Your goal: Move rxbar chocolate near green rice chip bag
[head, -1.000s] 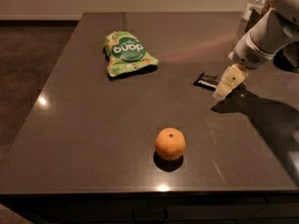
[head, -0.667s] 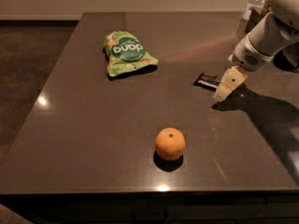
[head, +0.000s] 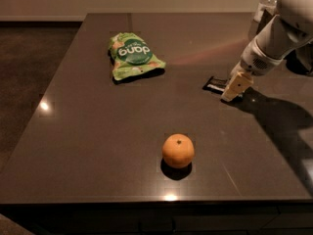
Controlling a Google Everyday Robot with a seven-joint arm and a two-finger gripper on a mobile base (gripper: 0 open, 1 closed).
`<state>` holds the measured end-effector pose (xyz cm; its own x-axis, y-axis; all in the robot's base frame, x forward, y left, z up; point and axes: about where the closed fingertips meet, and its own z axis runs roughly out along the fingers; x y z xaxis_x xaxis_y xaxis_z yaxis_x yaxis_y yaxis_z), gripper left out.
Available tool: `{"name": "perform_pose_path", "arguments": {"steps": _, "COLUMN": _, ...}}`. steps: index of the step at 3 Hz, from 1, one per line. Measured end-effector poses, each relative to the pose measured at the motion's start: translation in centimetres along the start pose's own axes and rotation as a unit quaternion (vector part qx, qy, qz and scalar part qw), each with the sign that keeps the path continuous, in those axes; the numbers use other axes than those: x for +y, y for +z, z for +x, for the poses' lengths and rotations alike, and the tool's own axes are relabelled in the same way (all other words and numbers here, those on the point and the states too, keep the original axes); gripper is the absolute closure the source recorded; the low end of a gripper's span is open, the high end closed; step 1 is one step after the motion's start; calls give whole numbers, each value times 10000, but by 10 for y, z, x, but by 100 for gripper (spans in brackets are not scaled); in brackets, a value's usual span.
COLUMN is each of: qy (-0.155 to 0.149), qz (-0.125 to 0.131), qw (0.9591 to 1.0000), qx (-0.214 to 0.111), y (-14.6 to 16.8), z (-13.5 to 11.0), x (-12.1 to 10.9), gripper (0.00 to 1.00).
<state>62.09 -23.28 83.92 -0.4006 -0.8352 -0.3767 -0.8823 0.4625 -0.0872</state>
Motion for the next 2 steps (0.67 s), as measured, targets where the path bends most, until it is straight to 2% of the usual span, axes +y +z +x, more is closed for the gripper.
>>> {"name": "perform_pose_path", "arguments": {"steps": 1, "qy": -30, "qz": -73, "qw": 10000, "qx": 23, "y": 1, "z": -5, "x": 2, "gripper": 67}}
{"name": "perform_pose_path", "arguments": {"steps": 2, "qy": -103, "qz": -205, "qw": 9997, "qx": 39, "y": 4, "z": -16, "x": 7, "gripper": 90}}
